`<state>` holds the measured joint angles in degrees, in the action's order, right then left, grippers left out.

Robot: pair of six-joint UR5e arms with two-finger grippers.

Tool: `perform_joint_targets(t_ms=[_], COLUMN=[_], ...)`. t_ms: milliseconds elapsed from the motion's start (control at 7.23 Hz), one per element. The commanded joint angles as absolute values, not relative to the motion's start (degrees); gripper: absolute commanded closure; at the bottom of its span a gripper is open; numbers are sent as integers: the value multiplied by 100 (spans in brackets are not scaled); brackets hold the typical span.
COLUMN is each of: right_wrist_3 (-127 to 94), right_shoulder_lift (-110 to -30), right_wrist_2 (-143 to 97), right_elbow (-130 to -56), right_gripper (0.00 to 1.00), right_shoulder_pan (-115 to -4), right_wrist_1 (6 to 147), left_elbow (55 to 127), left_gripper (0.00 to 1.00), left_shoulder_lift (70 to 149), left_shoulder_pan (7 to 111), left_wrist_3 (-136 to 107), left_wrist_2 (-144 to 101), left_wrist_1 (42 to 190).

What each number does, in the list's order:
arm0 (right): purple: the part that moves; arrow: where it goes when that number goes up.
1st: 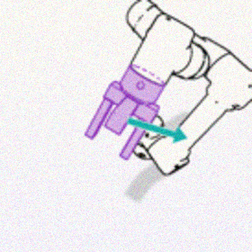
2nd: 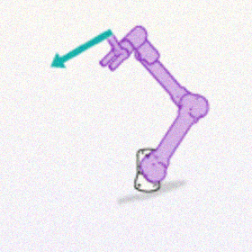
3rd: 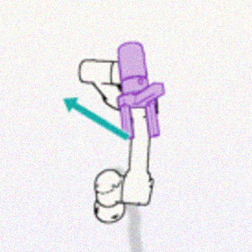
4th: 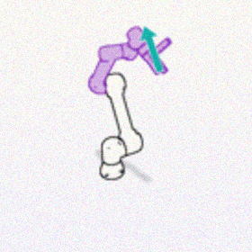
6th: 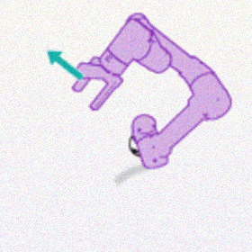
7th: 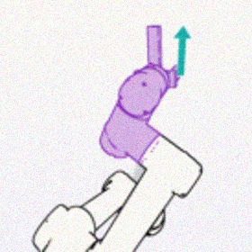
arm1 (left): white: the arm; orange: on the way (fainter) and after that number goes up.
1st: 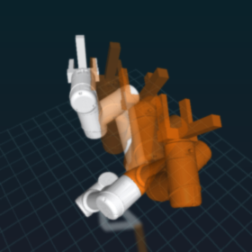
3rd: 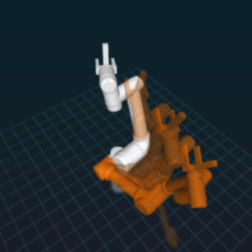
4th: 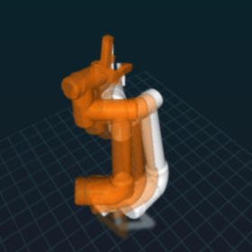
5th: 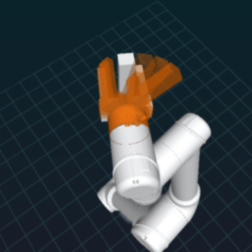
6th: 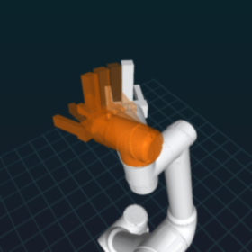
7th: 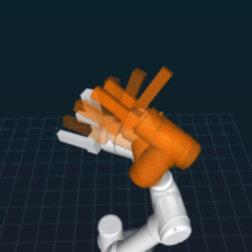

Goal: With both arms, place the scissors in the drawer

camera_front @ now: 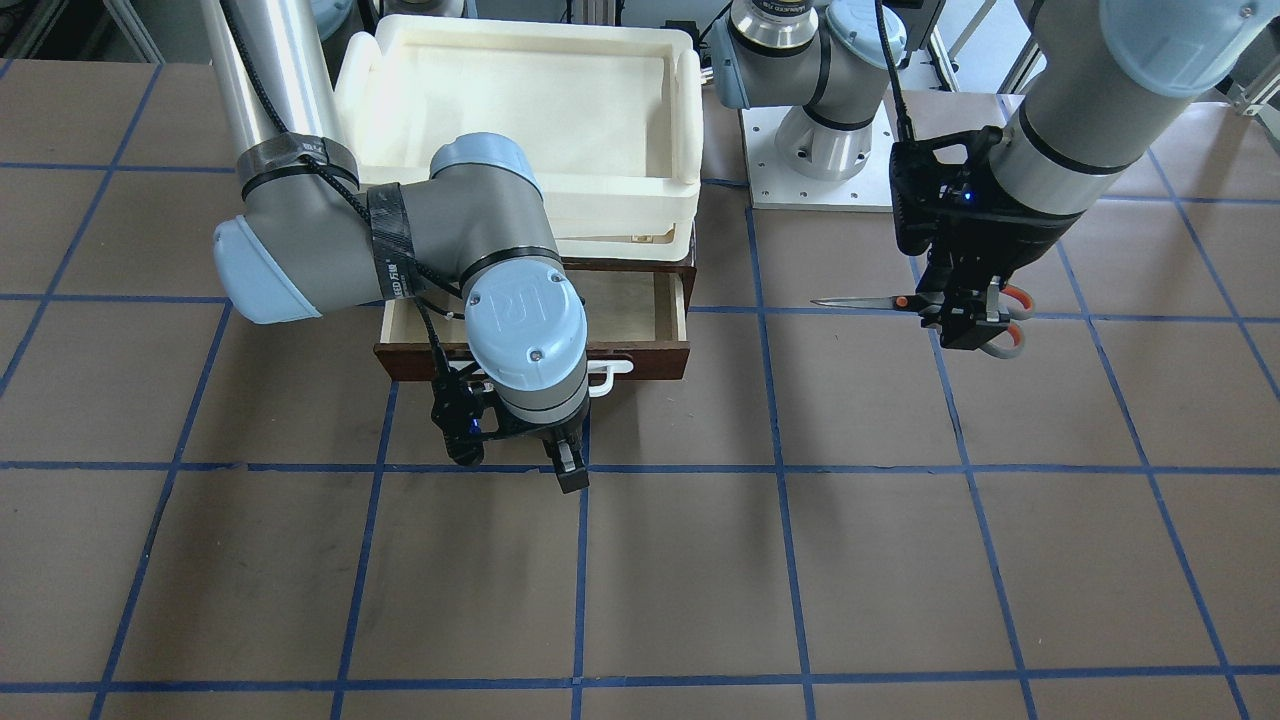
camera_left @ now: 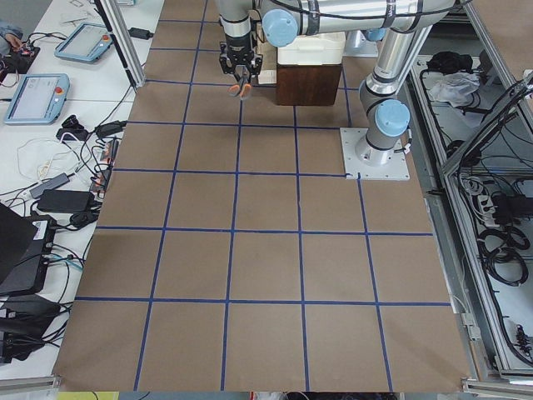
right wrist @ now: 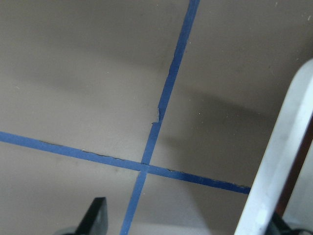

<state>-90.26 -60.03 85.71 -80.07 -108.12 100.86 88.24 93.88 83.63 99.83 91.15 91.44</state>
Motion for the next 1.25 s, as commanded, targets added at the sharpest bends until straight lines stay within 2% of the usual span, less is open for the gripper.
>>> perform_joint_targets(t_ms=[0,1107], right_wrist_3=[-8991,-8701], right_shoulder_lift=[-5977,-5669], right_wrist_2=[8596,8587], right_elbow=[-7928,-7471], right_gripper=[0,0], right_shoulder_pan=[-10802,-10679], right_wrist_1=[10090,10099], left_elbow=[8816,8815], left_gripper=[94,94], left_shoulder_lift=[9308,9316], left_shoulder_pan=[8586,8587], left_wrist_3=[9642,9642], left_wrist_2=[9123,9141], left_wrist_1=[9211,9193])
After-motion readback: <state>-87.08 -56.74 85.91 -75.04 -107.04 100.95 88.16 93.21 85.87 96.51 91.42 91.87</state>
